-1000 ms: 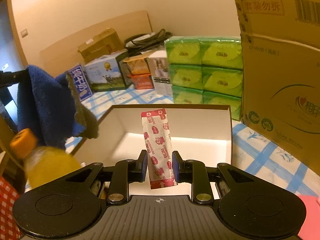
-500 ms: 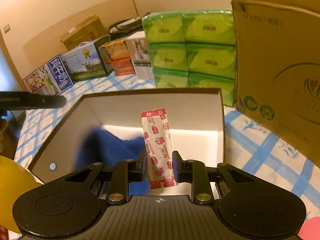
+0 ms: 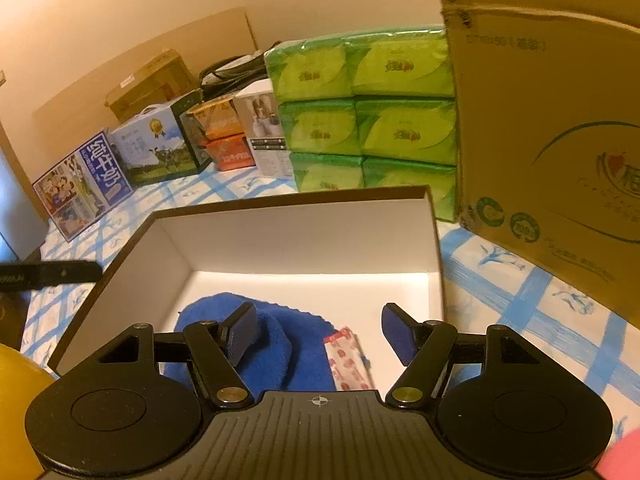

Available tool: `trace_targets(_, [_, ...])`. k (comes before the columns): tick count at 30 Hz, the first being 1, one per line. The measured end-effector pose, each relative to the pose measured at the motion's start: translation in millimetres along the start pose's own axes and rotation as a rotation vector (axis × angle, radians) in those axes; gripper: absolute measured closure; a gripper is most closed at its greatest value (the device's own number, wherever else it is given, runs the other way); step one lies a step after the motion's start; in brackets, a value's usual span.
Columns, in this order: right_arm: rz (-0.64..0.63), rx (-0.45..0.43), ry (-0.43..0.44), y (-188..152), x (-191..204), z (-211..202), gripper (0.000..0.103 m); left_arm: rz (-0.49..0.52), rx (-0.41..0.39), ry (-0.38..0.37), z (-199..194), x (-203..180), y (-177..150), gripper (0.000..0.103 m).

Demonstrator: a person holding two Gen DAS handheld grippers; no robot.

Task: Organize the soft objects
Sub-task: 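Carry the packet in the right gripper into the white box while the left drops the blue towel in, then move both open tools from the box back toward the pile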

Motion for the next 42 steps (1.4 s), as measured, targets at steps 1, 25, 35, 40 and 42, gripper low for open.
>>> trace_targets(1, [0.005,0.0,0.004,-1,1,-4,0.034,-0.003,-0.002,0.005,-5,3,-3,0.067])
trace_targets(25, [0.072,-0.092,0.085,-101,57,-174,0.034,-0.046,-0.083,0.219,-194,16,-137,0.061])
trace_targets(35, [0.066,-0.12,0.07,-159,97,-217,0.034,-0.086,-0.087,0.204,-249,1,-199,0.06])
trace_targets(40, [0.098,-0.11,0.112,-192,110,-229,0.034,-0.109,-0.094,0.214,-268,-1,-228,0.059])
trace_targets(42, [0.114,-0.106,0.124,-200,113,-233,0.034,-0.121,-0.09,0.223,-274,-1,-239,0.059])
Point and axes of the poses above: each gripper's, at about its wrist camera, not at the fingertips, and z roughly the way its jaws point, x to its left, y to its top, the point moved 4 cm from there along z, roughly the way its jaws point, and after that the axes turned 9 degrees about y, right-handed, at the moved point
